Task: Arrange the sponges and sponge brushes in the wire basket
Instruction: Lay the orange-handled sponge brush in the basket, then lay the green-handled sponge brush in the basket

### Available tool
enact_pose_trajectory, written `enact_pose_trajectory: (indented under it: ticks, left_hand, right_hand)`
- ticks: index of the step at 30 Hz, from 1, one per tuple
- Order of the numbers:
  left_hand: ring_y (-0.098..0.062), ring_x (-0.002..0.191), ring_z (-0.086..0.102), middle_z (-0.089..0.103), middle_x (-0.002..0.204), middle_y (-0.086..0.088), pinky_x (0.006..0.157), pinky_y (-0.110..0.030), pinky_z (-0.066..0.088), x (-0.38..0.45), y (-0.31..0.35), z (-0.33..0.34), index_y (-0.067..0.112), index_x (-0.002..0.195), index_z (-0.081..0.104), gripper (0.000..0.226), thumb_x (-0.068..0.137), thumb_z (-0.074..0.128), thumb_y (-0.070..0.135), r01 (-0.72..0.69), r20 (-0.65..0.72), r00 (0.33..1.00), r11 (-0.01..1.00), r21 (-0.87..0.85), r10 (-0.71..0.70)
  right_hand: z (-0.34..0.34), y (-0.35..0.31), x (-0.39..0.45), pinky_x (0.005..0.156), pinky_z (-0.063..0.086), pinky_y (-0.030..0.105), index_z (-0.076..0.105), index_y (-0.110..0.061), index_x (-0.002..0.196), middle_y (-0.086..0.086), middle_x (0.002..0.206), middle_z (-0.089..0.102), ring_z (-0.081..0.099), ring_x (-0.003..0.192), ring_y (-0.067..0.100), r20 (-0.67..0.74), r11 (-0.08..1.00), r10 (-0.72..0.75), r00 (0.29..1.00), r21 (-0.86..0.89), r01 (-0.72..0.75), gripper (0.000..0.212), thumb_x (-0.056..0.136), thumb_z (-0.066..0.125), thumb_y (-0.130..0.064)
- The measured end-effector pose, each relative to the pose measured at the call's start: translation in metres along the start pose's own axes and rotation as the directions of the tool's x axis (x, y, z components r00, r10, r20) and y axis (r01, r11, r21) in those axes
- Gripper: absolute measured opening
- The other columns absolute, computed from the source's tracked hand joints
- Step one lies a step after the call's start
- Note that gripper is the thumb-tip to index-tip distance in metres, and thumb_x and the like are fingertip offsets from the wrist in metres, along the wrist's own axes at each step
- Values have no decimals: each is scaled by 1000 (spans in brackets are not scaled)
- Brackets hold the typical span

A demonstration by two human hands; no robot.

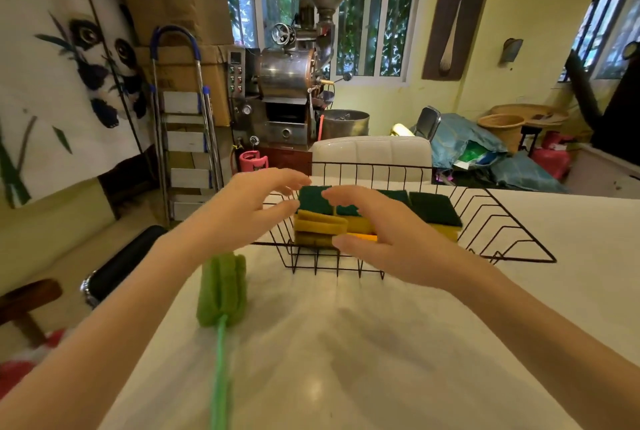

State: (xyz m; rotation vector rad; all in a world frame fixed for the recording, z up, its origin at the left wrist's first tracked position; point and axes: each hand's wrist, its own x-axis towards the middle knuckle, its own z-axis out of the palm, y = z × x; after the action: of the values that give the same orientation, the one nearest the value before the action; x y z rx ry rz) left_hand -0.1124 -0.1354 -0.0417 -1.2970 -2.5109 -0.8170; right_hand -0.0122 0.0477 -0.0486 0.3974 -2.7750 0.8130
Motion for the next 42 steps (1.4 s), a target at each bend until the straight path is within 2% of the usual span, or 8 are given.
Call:
enact_pose_trajectory:
  ticks: [6, 10, 13, 19, 25, 27, 31, 42]
  left_hand:
    - [-4, 113, 40, 47, 127, 8, 95, -28, 34, -71, -24, 2, 29, 126, 43, 42, 85, 51, 31, 194, -188, 961, 979, -64, -203]
    - [-7, 120, 36, 40, 137, 3, 98, -28, 31, -98, -42, 15, 30, 130, 38, 52, 81, 55, 36, 331, -126, 930, 935, -126, -346]
    - [-15, 127, 34, 37, 140, 2, 106, -41, 31, -109, -47, 24, 32, 130, 36, 62, 74, 62, 42, 396, -54, 907, 890, -224, -417]
    - [-19, 136, 20, 13, 152, 1, 110, -48, 27, -109, -48, 35, 37, 135, 26, 90, 61, 76, 41, 475, 33, 876, 847, -240, -482]
    - [-16, 127, 32, 31, 143, 1, 104, -39, 35, -106, -49, 39, 37, 133, 28, 92, 57, 80, 34, 490, 48, 864, 813, -314, -501]
    - [-18, 123, 37, 35, 139, -1, 103, -43, 38, -107, -50, 37, 34, 132, 31, 92, 55, 81, 33, 503, 5, 850, 808, -308, -527]
    - [-19, 114, 41, 40, 123, 3, 96, -41, 42, -110, -43, 29, 34, 126, 35, 89, 51, 83, 34, 482, -153, 833, 833, -271, -532]
    - [-9, 106, 35, 33, 114, 11, 79, -22, 38, -36, -4, -2, 36, 126, 32, 87, 53, 81, 34, 180, -426, 871, 966, -186, -245]
  right_hand:
    - [55, -48, -20, 79, 46, 21, 38, -34, 126, -12, 119, 50, 49, 98, 2, 32, 992, -120, 992, 53, 118, 45, 84, 54, -41]
    - [94, -64, -23, 61, 46, 32, 47, -30, 107, -8, 93, 58, 54, 76, 11, 176, 1000, -15, 984, -5, 16, 40, 79, 49, -57]
    - [116, -69, -23, 56, 41, 31, 49, -26, 106, -8, 79, 57, 55, 72, 12, 236, 994, 109, 966, -22, -107, 53, 71, 48, -67]
    - [126, -70, -23, 58, 46, 32, 64, -14, 84, -3, 66, 59, 59, 65, 15, 282, 961, 192, 940, 141, -239, 34, 70, 66, -44]
    - [128, -65, -21, 48, 48, 30, 65, -13, 83, 6, 73, 66, 59, 54, 17, 344, 918, 221, 913, 241, -313, 22, 69, 68, -30]
    - [129, -63, -20, 35, 45, 25, 61, -8, 83, 11, 71, 64, 53, 38, 15, 397, 865, 238, 886, 328, -379, 18, 70, 67, -19]
    - [123, -57, -18, 41, 53, 27, 57, -6, 81, 11, 65, 62, 57, 43, 16, 471, 732, 224, 853, 497, -466, 12, 73, 64, -1]
    - [44, -45, -8, 48, 56, 25, 59, -16, 84, 3, 76, 67, 67, 64, 13, 221, 791, 175, 959, 549, -271, 18, 75, 67, -3]
